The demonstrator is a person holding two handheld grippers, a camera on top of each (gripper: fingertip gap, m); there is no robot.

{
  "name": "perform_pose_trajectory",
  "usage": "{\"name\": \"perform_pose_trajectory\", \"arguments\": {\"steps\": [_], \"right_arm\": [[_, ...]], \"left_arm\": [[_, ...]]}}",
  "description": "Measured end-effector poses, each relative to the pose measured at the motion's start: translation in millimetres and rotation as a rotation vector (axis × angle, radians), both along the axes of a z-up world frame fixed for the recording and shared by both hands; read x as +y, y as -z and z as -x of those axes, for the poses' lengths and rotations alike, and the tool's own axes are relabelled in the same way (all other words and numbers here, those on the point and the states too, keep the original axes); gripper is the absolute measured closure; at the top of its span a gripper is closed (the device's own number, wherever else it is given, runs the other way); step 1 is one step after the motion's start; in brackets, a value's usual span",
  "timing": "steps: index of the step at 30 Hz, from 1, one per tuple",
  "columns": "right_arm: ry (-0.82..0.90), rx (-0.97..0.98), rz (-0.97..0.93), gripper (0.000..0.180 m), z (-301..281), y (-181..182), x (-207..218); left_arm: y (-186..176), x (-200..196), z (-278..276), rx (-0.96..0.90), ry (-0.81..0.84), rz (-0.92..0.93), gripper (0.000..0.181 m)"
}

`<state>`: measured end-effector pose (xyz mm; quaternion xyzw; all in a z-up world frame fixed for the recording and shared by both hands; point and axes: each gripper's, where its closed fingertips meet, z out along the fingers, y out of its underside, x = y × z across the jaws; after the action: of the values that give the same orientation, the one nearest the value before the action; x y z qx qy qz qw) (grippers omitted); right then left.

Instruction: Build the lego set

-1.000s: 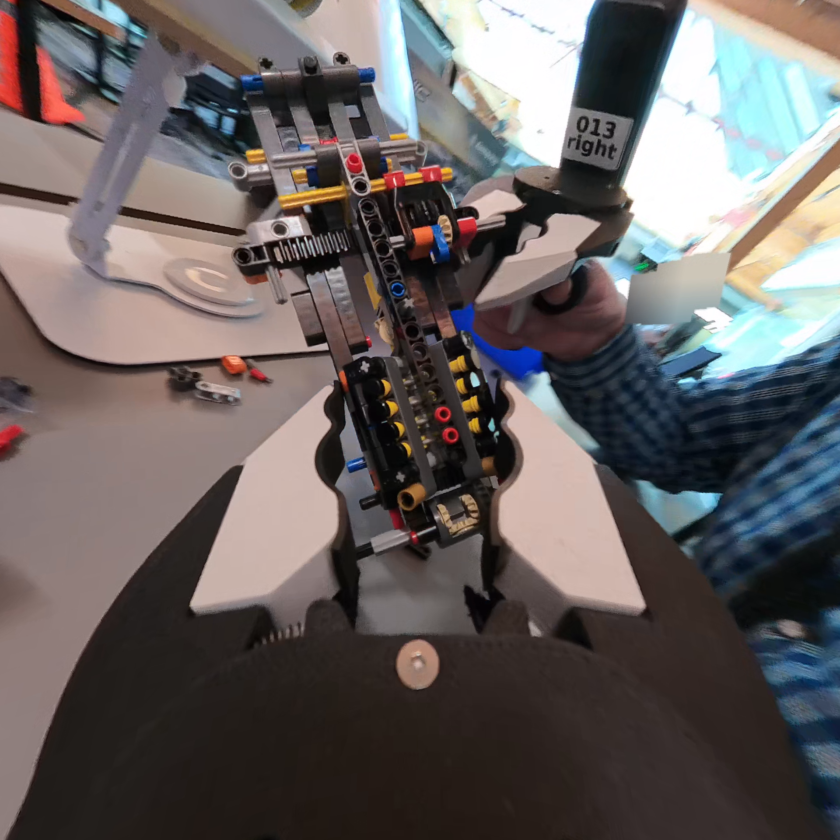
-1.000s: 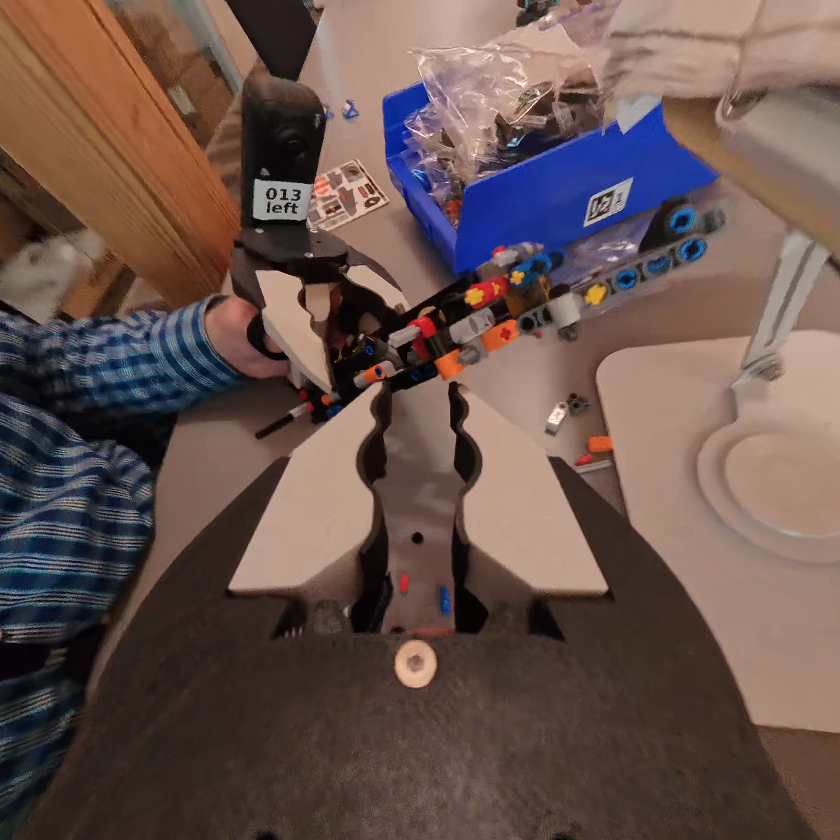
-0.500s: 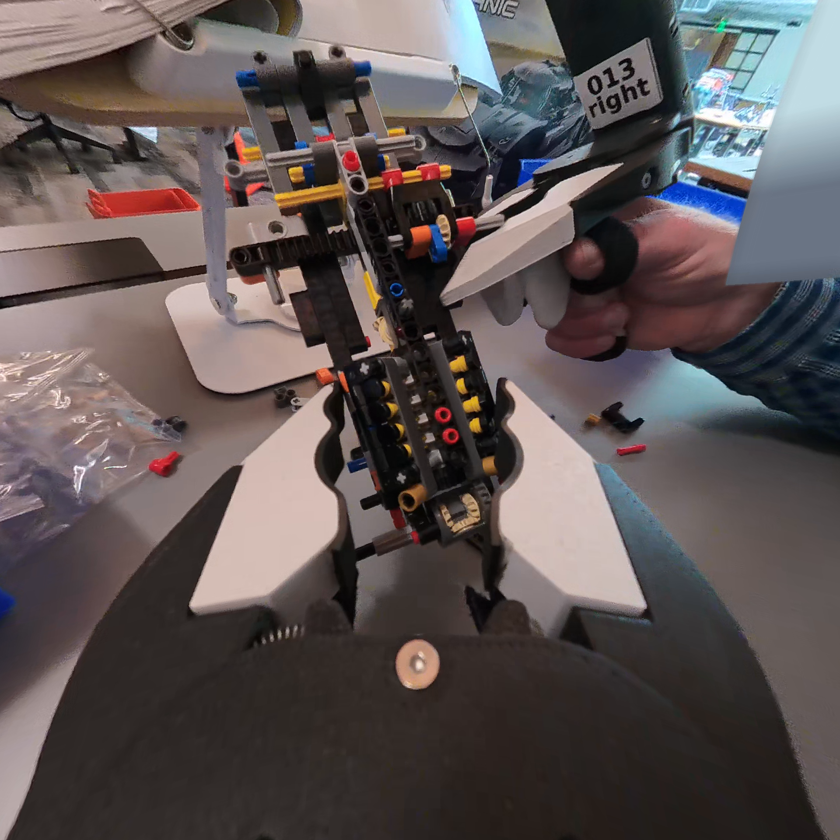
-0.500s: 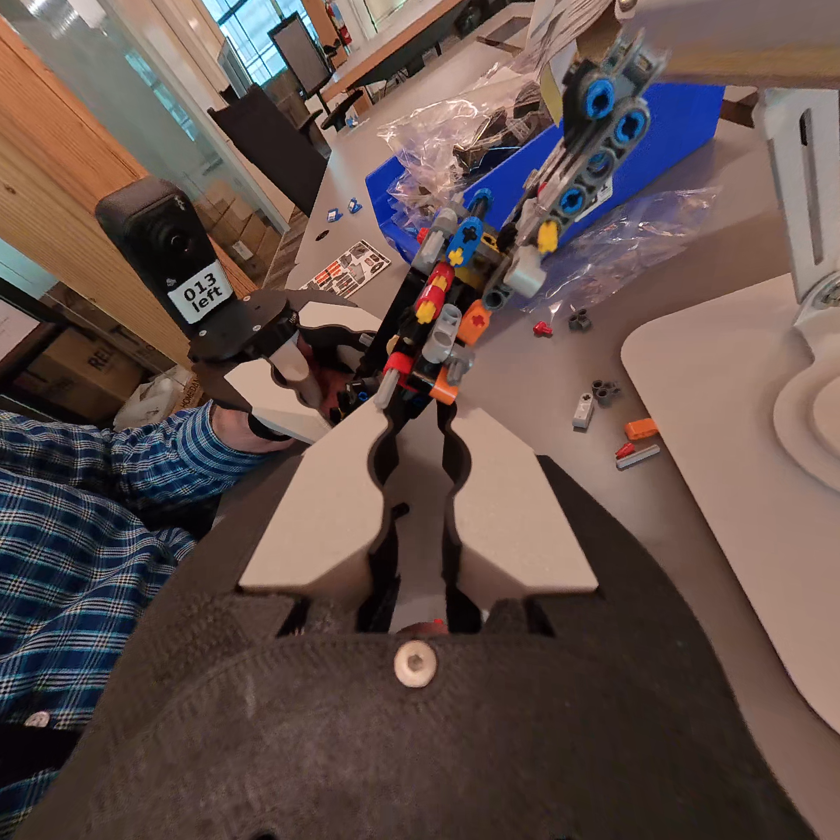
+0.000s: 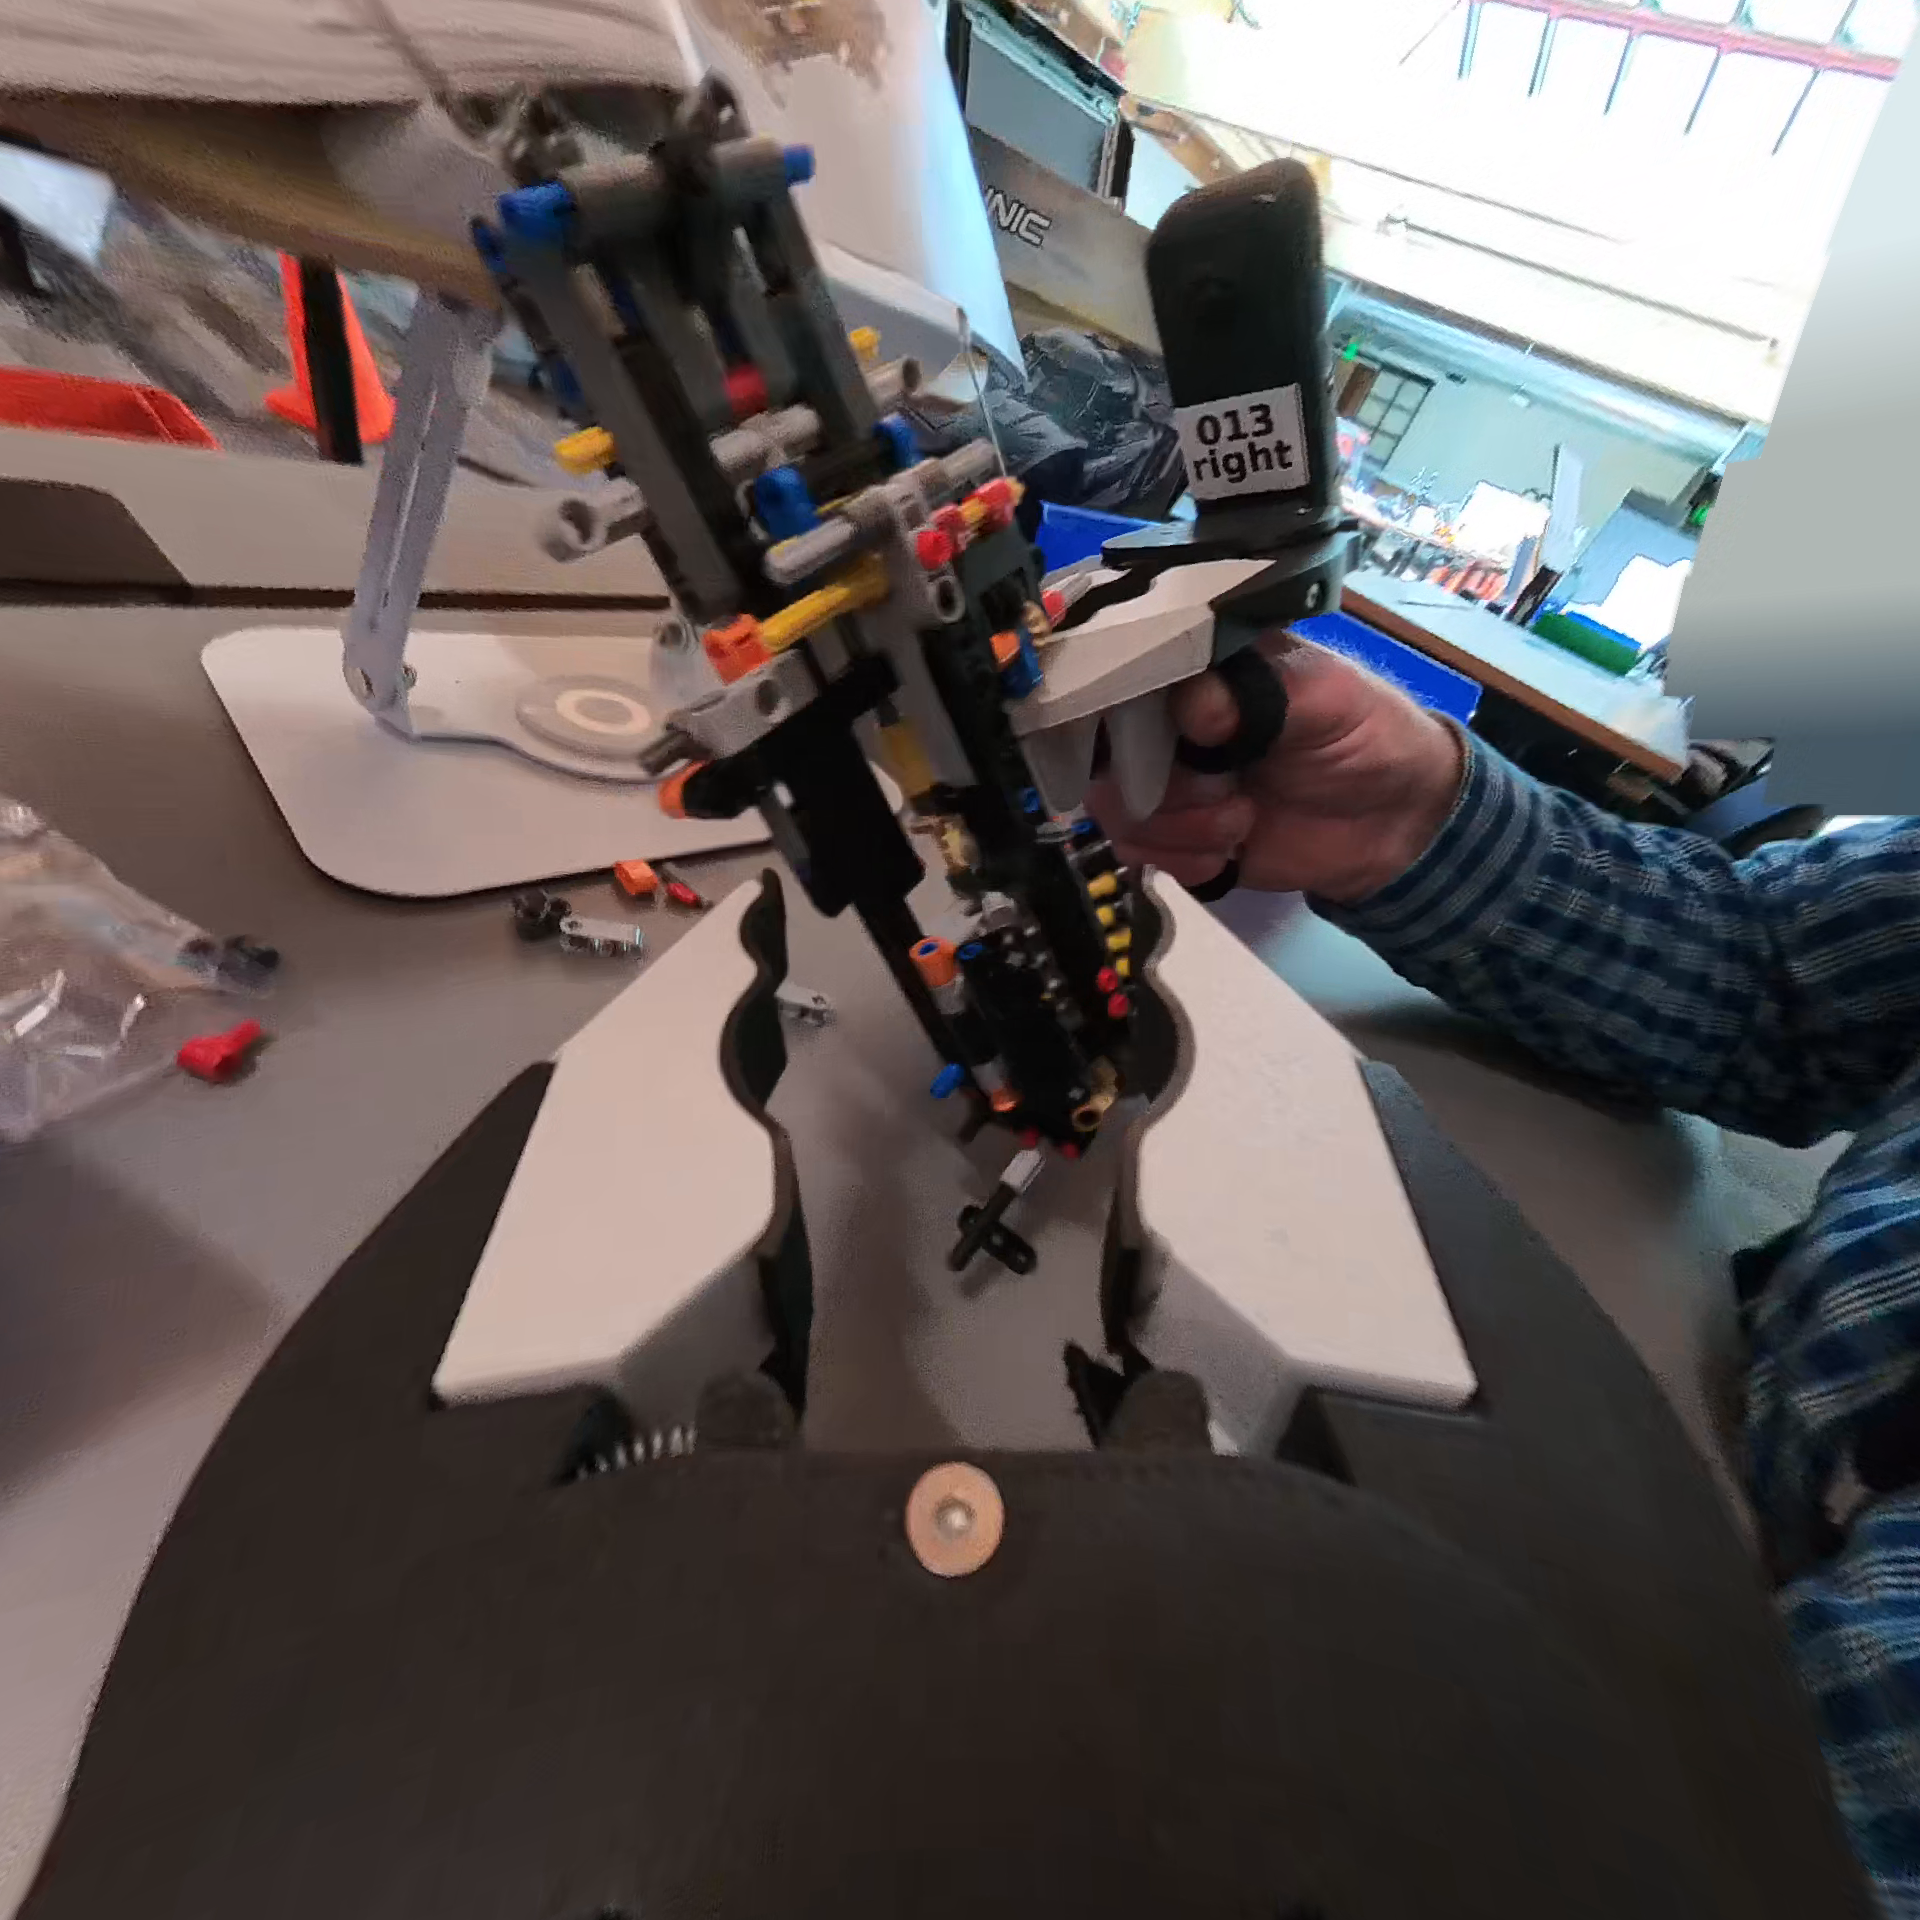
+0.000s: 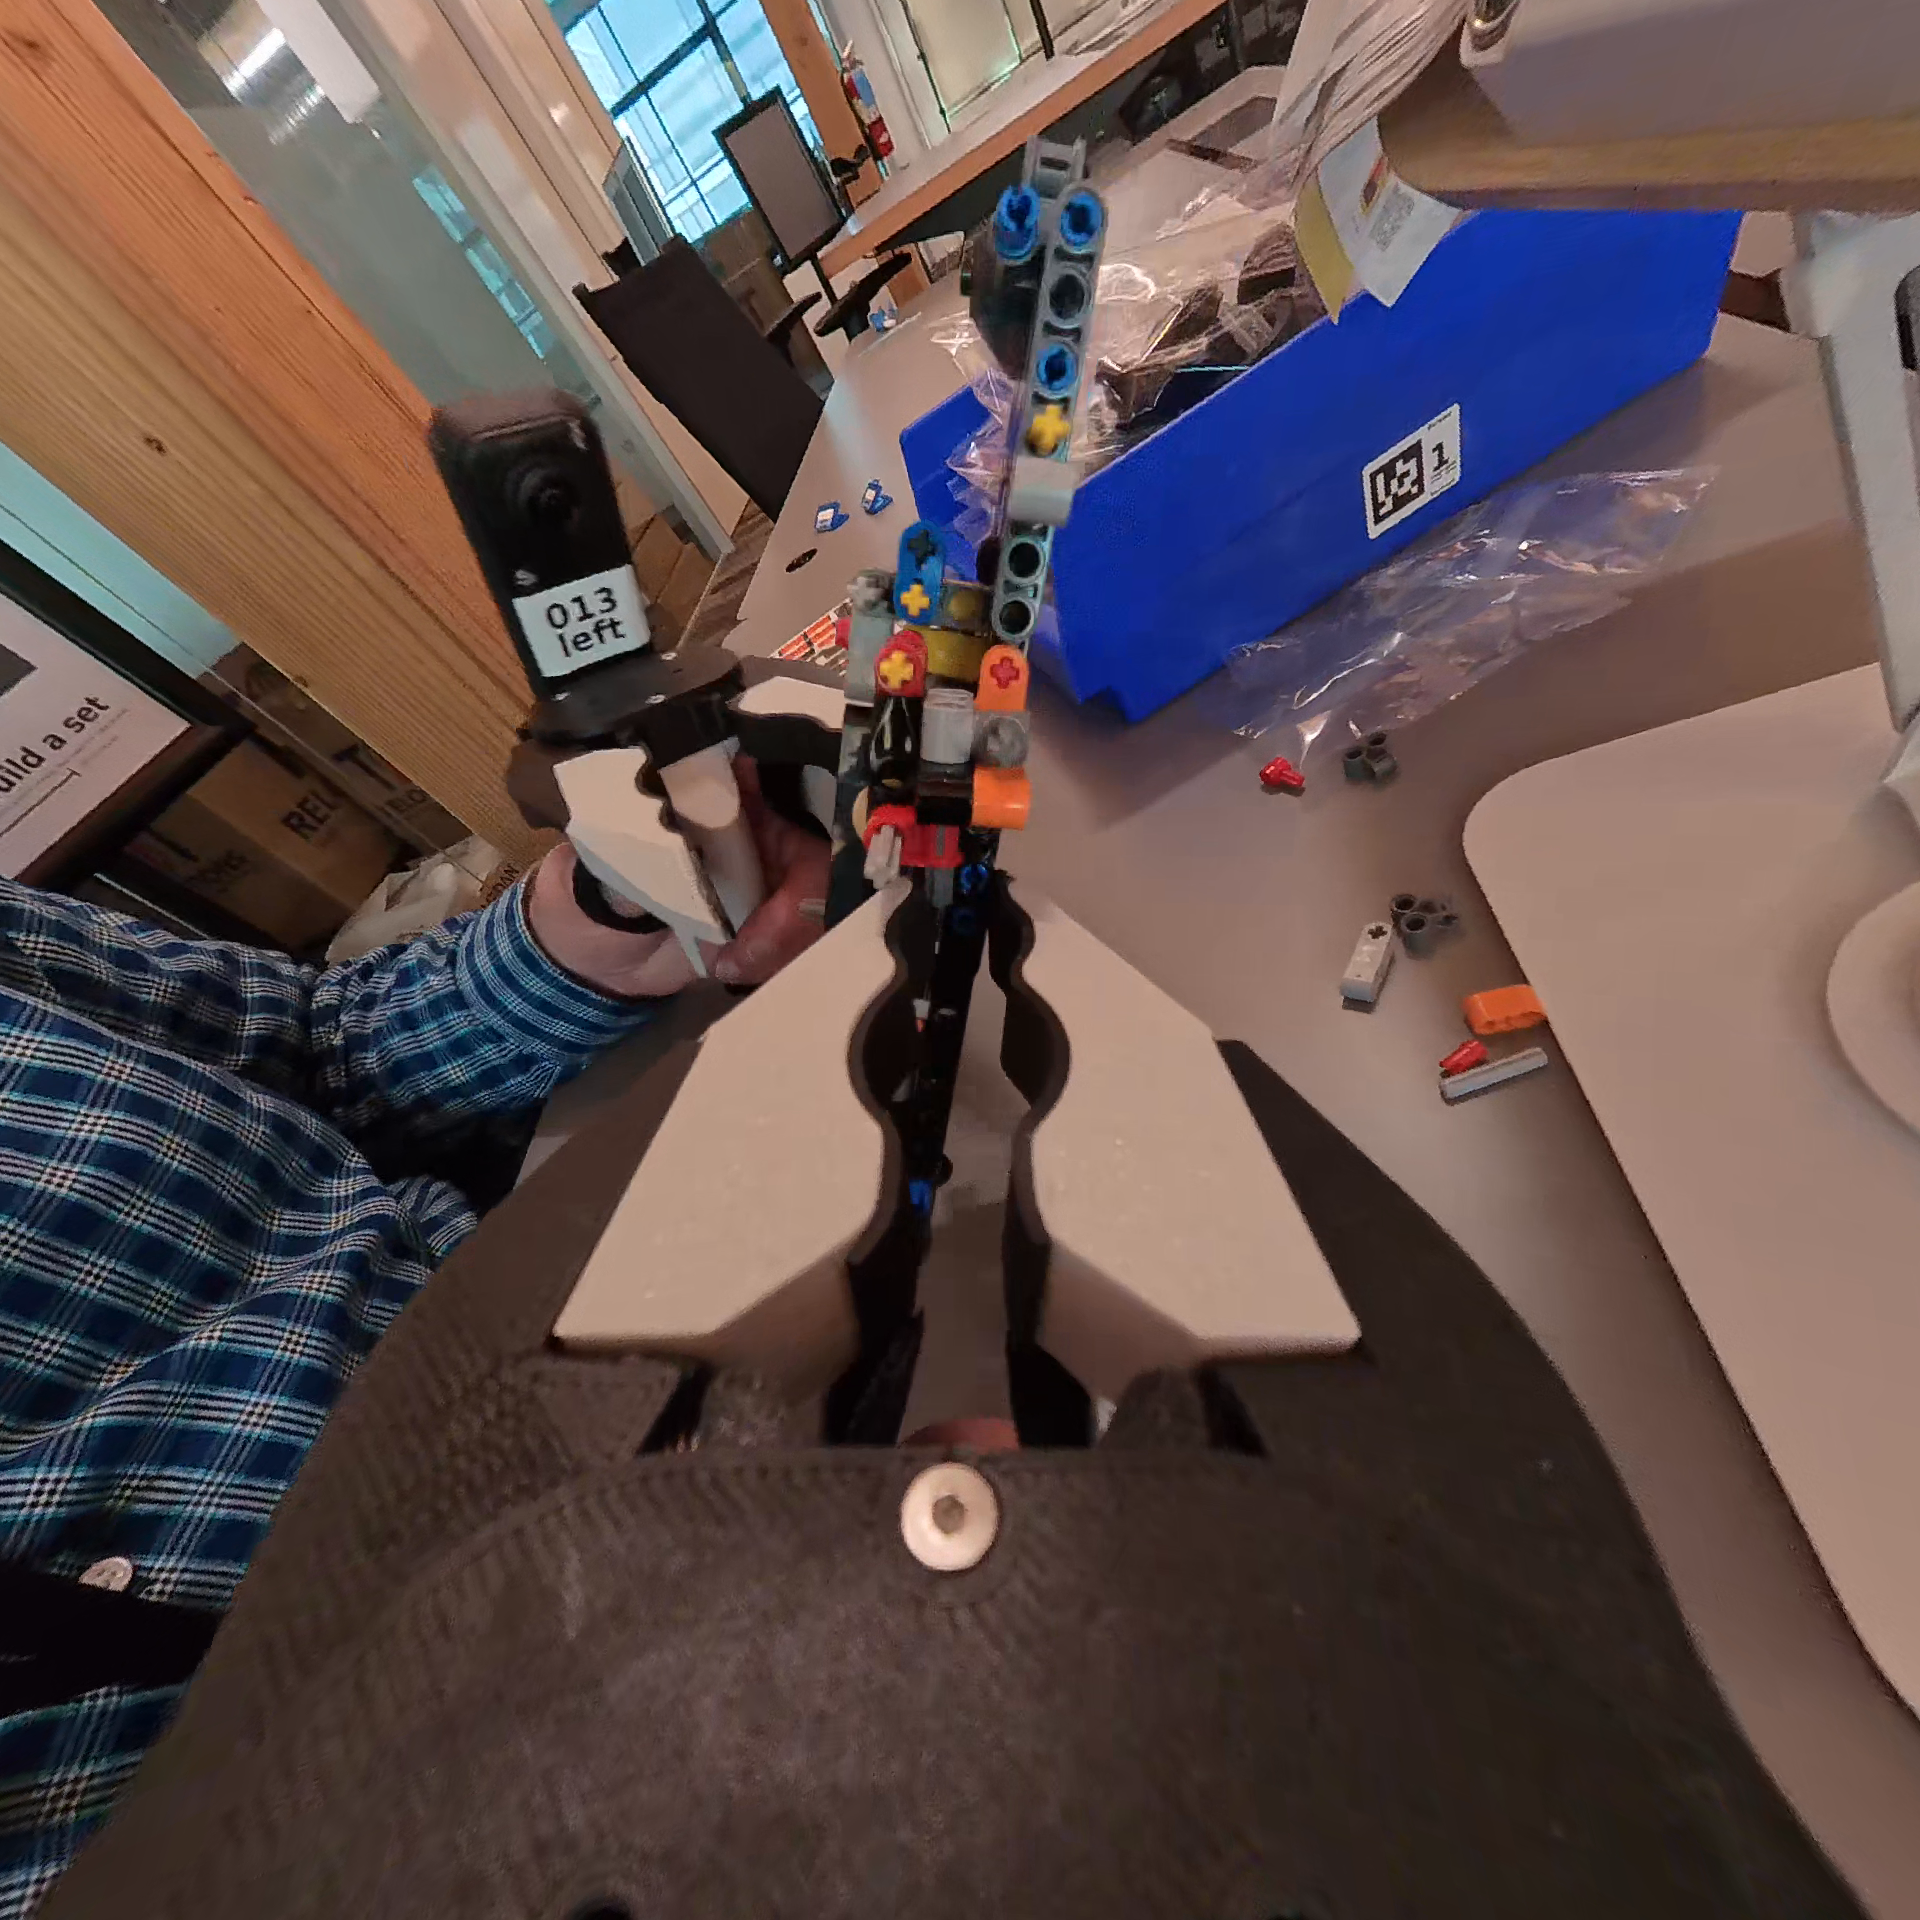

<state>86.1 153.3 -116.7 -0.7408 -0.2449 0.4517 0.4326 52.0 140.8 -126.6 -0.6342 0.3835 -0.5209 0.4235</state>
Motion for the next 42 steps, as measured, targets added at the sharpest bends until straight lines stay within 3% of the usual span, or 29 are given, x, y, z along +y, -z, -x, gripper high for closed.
{"name": "perform_pose_trajectory", "arguments": {"steps": [1, 9, 16, 23, 29, 42], "right_arm": [[-0.004, -0.001, 0.002, 0.172, -0.1, 0.0, -0.5], [-0.044, 0.08, 0.042, 0.174, 7.3, -7.3, -5.9], [-0.096, 0.164, 0.076, 0.174, 26.3, -17.2, -13.5], [-0.094, 0.17, 0.075, 0.163, 25.9, -19.9, -13.4], [-0.1, 0.172, 0.086, 0.174, 21.7, -19.5, -15.0], [-0.085, 0.25, 0.075, 0.175, 23.0, -31.2, -16.6]], "left_arm": [[1.9, 1.5, 1.9, -0.01, 0.004, 0.036, 0.116], [9.6, 5.9, 0.9, -0.072, 0.041, 0.222, 0.132], [-18.3, -7.1, -0.7, -0.31, 0.181, 0.359, 0.169], [-27.4, -5.0, 4.4, -0.364, 0.158, 0.347, 0.17], [-27.7, -1.3, 5.2, -0.39, 0.142, 0.367, 0.17], [-34.4, -4.9, 5.9, -0.445, 0.175, 0.373, 0.172]]}}
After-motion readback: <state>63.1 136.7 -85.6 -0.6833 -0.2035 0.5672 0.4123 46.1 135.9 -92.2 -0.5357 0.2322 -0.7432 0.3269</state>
